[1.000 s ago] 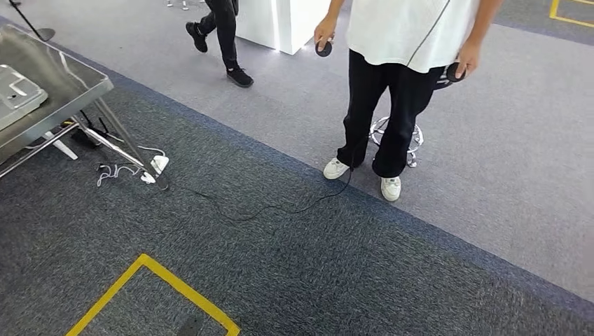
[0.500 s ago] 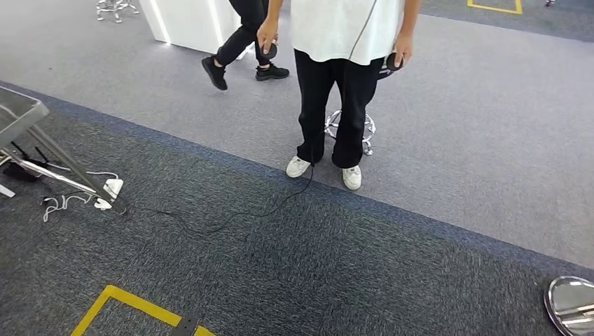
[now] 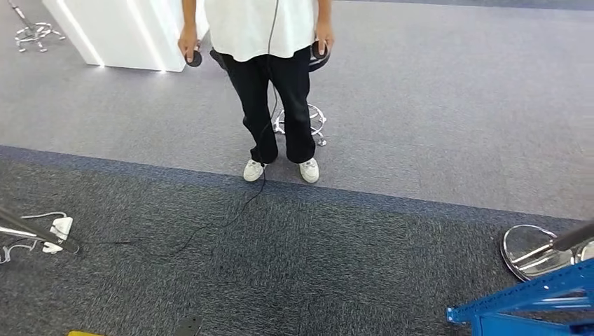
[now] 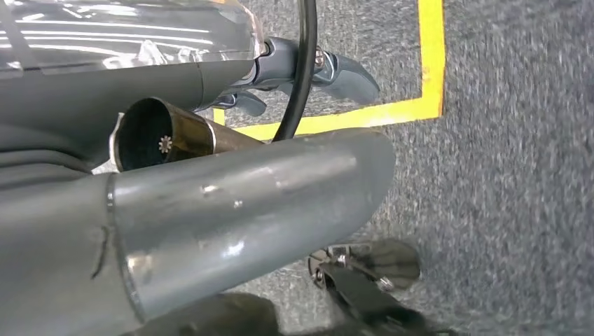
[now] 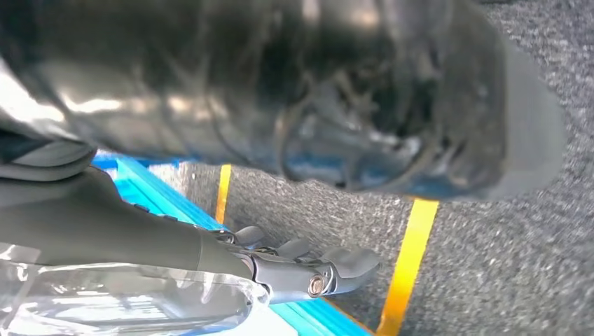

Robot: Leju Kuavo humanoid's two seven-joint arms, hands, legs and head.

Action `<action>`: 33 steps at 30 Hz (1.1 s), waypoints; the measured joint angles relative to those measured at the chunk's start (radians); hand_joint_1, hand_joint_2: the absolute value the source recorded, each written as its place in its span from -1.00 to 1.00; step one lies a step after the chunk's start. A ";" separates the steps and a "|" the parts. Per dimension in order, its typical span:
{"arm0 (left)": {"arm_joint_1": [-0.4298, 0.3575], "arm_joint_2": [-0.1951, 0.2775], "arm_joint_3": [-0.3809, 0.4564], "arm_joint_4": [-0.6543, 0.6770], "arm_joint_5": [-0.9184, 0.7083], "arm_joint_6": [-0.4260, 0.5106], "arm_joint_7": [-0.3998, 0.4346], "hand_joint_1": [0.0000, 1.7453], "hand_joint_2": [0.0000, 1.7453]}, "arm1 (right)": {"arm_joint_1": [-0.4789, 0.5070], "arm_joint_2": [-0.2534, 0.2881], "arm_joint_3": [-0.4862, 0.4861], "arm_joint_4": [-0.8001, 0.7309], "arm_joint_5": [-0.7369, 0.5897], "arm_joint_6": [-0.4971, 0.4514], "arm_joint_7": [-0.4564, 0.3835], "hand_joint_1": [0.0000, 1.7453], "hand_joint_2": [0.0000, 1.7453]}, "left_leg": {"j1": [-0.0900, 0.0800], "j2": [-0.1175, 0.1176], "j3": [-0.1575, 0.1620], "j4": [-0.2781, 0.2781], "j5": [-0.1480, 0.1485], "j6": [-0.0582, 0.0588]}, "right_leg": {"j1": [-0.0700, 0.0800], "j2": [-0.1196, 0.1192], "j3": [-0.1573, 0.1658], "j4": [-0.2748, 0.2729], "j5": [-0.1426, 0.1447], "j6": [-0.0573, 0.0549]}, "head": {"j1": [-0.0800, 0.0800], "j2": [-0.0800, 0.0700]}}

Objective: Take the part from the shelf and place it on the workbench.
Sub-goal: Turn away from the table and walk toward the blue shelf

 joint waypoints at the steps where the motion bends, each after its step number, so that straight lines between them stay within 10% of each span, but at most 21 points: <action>1: 0.001 0.000 0.000 0.000 0.000 0.000 0.000 -1.00 -1.00 | 0.001 0.000 0.000 0.000 0.000 0.000 0.000 -1.00 -1.00 | -0.002 -0.003 -0.021 0.035 -0.002 0.006 | 0.004 0.015 0.000 0.000 0.001 -0.002 | 0.000 0.000; 6: 0.000 0.002 0.001 0.001 0.000 0.001 0.001 -1.00 -1.00 | 0.000 0.002 0.000 0.000 0.001 0.000 0.000 -1.00 -1.00 | -0.025 -0.072 0.068 -0.212 0.160 0.047 | 0.011 0.085 0.002 0.002 0.005 0.000 | 0.000 0.000; 9: -0.005 0.004 0.003 0.002 0.000 0.002 0.003 -1.00 -1.00 | 0.003 0.004 -0.001 0.000 0.002 0.000 0.000 -1.00 -1.00 | -0.031 -0.078 0.083 -0.256 0.173 0.051 | 0.005 0.116 -0.005 -0.003 0.013 0.016 | 0.000 0.000; 13: -0.004 0.001 0.004 0.002 0.000 0.004 0.003 -1.00 -1.00 | 0.002 0.001 -0.003 0.001 0.003 0.001 0.002 -1.00 -1.00 | -0.025 -0.024 0.098 -0.297 0.200 0.062 | 0.013 0.034 -0.049 0.085 -0.046 0.028 | 0.004 0.000; 17: 0.001 0.001 0.004 0.002 0.000 0.006 0.003 -1.00 -1.00 | -0.001 0.000 -0.004 0.001 0.004 0.001 0.002 -1.00 -1.00 | -0.026 0.037 0.093 -0.296 0.197 0.062 | 0.004 -0.016 -0.121 0.252 -0.115 0.045 | 0.005 0.000; 22: -0.001 0.000 0.005 0.002 0.000 0.006 0.002 -1.00 -1.00 | -0.005 -0.002 -0.006 0.001 0.004 0.001 0.003 -1.00 -1.00 | -0.026 0.096 0.093 -0.269 0.171 0.036 | 0.001 -0.094 0.017 0.005 -0.013 0.045 | 0.004 0.000; 25: -0.006 -0.001 0.005 0.002 0.000 0.006 0.001 -1.00 -1.00 | -0.002 -0.002 -0.007 0.001 0.004 0.001 0.003 -1.00 -1.00 | -0.025 0.116 0.099 -0.264 0.163 0.018 | 0.005 -0.070 0.016 -0.005 -0.010 0.023 | 0.002 0.000; 31: -0.004 -0.001 0.005 0.002 -0.001 0.003 0.004 -1.00 -1.00 | -0.005 -0.002 -0.014 0.001 -0.001 -0.004 0.003 -1.00 -1.00 | -0.011 0.000 -0.020 0.006 0.022 -0.001 | 0.001 0.002 0.011 -0.013 0.002 -0.002 | 0.000 0.000; 33: -0.003 -0.001 0.005 0.002 -0.002 0.002 0.006 -1.00 -1.00 | -0.002 -0.002 -0.016 0.001 -0.003 -0.004 0.002 -1.00 -1.00 | -0.010 -0.006 -0.025 0.007 0.051 0.002 | 0.003 0.032 0.011 -0.012 0.004 -0.001 | -0.001 0.000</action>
